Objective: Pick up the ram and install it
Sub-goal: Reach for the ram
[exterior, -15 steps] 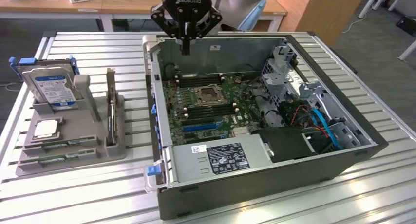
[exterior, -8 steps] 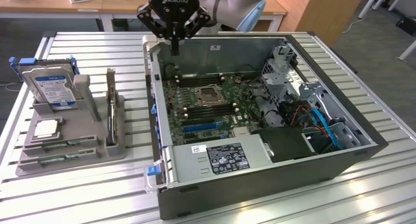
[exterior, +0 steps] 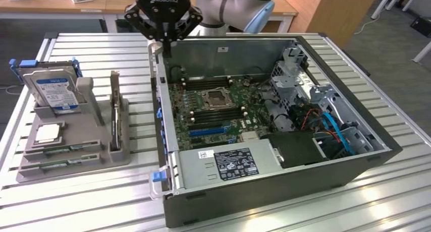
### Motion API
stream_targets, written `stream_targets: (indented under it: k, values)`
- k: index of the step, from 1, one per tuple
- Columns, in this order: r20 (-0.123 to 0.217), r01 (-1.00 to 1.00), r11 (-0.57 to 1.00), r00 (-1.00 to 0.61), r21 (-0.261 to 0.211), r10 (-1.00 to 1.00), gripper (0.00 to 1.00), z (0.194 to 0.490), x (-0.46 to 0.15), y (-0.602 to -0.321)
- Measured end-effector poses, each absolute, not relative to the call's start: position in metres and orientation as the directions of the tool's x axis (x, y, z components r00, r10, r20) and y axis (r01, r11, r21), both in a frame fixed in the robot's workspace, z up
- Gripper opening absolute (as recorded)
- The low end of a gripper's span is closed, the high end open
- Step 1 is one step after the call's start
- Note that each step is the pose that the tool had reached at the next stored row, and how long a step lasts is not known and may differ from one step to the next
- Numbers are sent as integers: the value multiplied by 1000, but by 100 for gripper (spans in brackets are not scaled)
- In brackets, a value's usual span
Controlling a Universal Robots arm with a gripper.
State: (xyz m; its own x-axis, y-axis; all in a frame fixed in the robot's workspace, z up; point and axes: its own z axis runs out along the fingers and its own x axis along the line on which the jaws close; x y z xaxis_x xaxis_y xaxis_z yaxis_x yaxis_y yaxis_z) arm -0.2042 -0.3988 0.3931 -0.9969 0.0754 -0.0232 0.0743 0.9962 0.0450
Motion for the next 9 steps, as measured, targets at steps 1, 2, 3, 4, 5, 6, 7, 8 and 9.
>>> stream_targets:
  k: [1,2,3,4,5,6,7,8,9]
  values:
    - [-23,74,996,-997,45,75,11,393,-208,-399]
    - [-23,74,996,-997,45,75,11,393,-211,-399]
    - [-23,74,996,-997,45,76,11,393,-214,-399]
    - [-23,75,996,-997,45,76,11,393,-218,-399]
    - [-23,75,996,-997,45,76,11,393,-222,-399]
    - [-23,75,996,-997,45,76,11,393,-226,-399]
    - [-23,75,996,-997,45,76,11,393,-230,-399]
    - [-23,75,996,-997,45,76,11,393,-235,-399]
    - [-23,75,996,-997,45,76,11,393,-239,-399]
